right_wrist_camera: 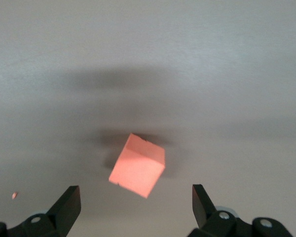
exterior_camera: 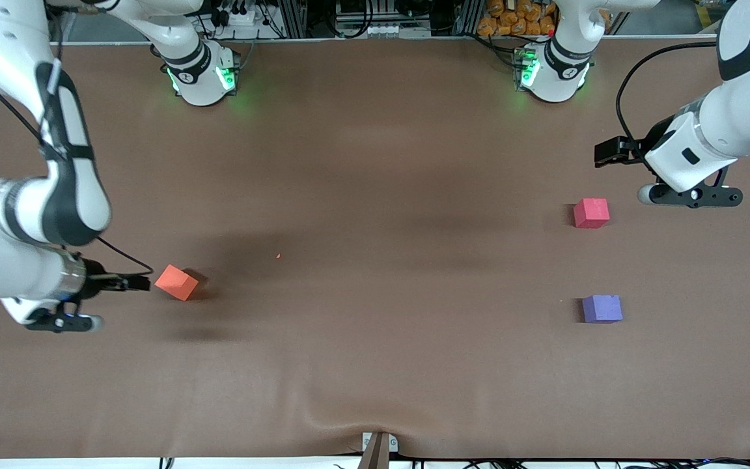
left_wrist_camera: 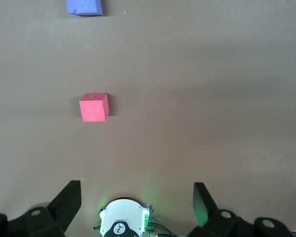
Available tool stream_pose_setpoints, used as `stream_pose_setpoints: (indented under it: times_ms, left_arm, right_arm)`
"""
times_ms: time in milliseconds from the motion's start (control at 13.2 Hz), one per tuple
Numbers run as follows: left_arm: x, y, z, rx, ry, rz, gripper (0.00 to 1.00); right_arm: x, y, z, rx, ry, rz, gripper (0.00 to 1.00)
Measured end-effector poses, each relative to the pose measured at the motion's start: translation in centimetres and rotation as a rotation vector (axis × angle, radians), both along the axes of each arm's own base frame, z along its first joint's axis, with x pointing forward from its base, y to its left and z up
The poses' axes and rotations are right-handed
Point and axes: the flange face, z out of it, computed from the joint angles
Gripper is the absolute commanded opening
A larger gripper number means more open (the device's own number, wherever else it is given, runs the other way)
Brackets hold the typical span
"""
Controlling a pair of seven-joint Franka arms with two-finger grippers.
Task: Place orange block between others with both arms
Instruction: 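Close the right gripper on the orange cube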
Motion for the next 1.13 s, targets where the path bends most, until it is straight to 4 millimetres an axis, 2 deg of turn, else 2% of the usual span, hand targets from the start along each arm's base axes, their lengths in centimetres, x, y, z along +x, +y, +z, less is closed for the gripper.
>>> stream_pose_setpoints:
  times_ms: [151,303,756,908,1134]
  left_arm:
    - [0.0,0.0,-0.1,0.000,0.003,-0.001,1.00]
    - [0.0,-0.1,-0.2,0.001,0.003,-0.001,1.00]
    - [-0.1,-0.3,-0.4,0.001,0.009,-0.006,1.00]
    - [-0.1,-0.3,-0.4,0.001,0.009,-0.006,1.00]
    - [-0.2,-0.6,-0.5,0.002,0.010,-0.011,1.00]
  right_arm:
    - [0.6,2.0,-2.5,0.011,-0.022,0.070,1.00]
    - [0.7,3.3,-3.9,0.021,-0.021,0.168,1.00]
    - [0.5,2.3,-5.0,0.053,-0.007,0.426,1.00]
    - [0.0,1.6,-6.6,0.075,0.024,0.521,1.00]
    - [-0.9,1.1,-9.5,0.097,0.070,0.567,1.00]
